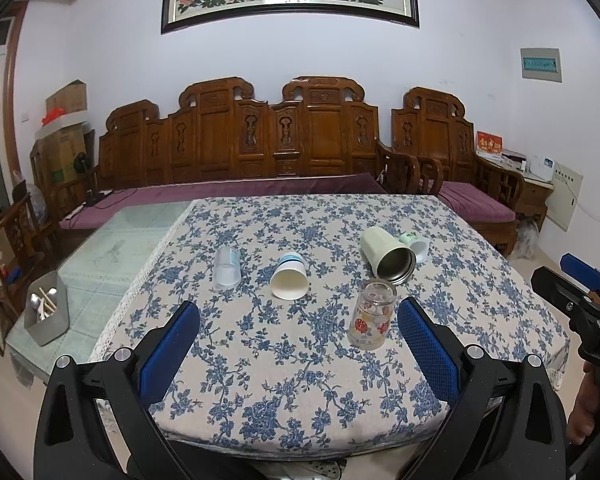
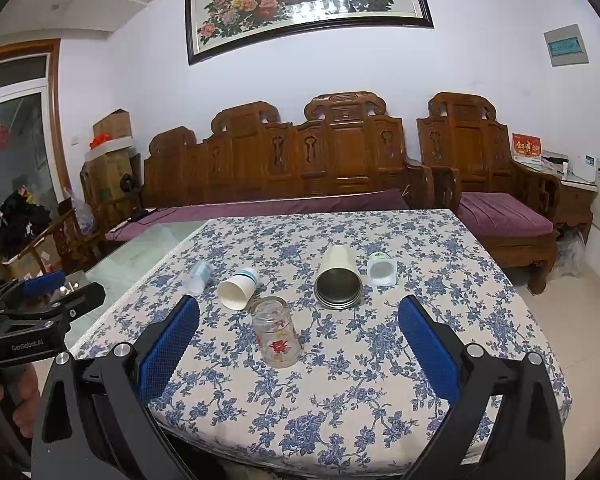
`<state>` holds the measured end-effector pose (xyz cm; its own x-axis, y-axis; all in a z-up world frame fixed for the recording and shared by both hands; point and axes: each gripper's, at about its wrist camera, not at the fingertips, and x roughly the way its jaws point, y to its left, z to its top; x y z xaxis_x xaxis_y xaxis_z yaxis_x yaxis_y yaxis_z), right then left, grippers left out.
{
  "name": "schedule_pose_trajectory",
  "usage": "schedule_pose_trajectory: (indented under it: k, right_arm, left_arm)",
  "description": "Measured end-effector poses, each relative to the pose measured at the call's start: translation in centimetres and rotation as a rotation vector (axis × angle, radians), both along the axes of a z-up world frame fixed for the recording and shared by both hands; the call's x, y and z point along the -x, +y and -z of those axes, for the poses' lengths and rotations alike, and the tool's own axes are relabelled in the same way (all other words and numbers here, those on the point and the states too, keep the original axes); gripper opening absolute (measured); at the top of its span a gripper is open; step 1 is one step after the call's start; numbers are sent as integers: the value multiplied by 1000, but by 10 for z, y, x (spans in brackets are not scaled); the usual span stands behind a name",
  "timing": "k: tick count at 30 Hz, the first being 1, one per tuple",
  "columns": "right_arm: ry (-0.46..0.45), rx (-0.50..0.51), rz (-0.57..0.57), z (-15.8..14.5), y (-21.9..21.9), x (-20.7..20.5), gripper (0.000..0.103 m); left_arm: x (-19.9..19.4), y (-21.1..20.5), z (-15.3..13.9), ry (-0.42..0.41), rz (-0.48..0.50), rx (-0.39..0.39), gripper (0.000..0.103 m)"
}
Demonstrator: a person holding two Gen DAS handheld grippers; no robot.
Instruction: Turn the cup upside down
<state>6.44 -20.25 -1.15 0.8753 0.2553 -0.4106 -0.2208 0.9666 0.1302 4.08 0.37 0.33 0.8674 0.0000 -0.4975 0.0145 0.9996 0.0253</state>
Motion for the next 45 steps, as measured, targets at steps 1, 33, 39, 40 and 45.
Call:
schedule_pose_trajectory:
  k: [1,33,39,40,45]
  right_arm:
    - [0,-1,0,0,0,0,100]
    - [-6,7,7,1,5,1,100]
    - [-9,9,5,0,6,0,100]
    - [-11,8,4,0,6,0,100]
    - [-13,8,5,0,6,0,100]
  left_arm:
    - [0,0,0,0,-1,1,95]
    - [1,1,-1,-14,-17,8,95]
    - [1,0,-1,-13,-18,9,95]
    - [1,0,-1,-13,-17,9,95]
    - [1,0,-2,-14,-17,10,95]
